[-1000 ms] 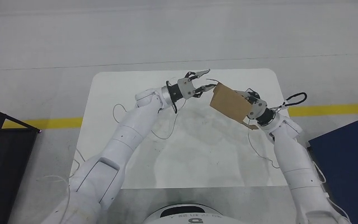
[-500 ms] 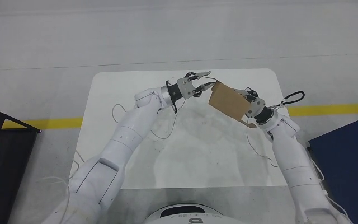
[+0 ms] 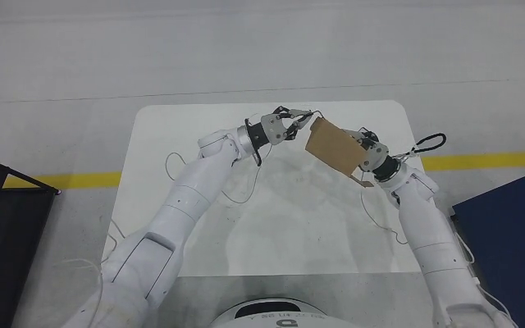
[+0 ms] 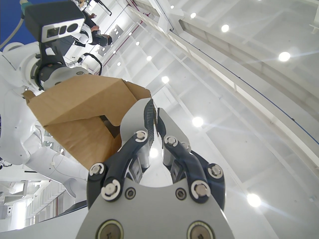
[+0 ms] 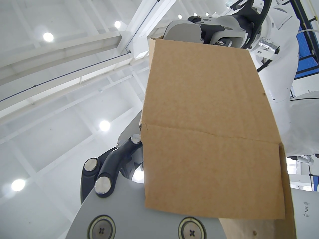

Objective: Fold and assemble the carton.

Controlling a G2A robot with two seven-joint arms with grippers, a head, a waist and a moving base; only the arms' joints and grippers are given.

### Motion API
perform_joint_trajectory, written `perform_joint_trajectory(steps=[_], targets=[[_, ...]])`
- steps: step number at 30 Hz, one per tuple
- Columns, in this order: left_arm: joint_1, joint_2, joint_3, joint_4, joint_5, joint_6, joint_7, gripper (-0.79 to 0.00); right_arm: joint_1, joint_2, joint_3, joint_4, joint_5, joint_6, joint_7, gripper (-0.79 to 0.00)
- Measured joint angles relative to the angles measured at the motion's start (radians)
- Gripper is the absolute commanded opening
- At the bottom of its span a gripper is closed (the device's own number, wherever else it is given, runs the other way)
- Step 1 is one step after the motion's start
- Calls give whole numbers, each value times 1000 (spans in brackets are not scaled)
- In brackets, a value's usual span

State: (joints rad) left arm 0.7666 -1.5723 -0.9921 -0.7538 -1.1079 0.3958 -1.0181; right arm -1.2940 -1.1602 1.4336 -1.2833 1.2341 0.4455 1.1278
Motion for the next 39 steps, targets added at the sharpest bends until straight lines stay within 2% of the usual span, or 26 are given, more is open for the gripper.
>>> perform_joint_trajectory(steps=[16, 22, 26, 29, 33, 39], targets=[[-2, -18, 30, 15, 0, 1, -10, -779, -7, 3, 0, -2, 14, -2, 10, -785], [5, -5, -4, 11, 6, -13, -20, -613, -8, 5, 14, 6, 42, 3, 21, -785], [15, 16, -46, -6, 25, -19, -23, -554, -10, 6, 25, 8, 68, 14, 29, -785], [14, 34, -89, -23, 38, -27, -3, -579, -13, 7, 29, 9, 71, 15, 33, -785], [-11, 47, -125, -72, 52, -21, 32, -659, -22, 10, 27, 9, 57, 29, 45, -785], [-50, 32, -52, -94, 102, 50, 43, -610, -34, 13, 34, 5, 64, 22, 64, -785]])
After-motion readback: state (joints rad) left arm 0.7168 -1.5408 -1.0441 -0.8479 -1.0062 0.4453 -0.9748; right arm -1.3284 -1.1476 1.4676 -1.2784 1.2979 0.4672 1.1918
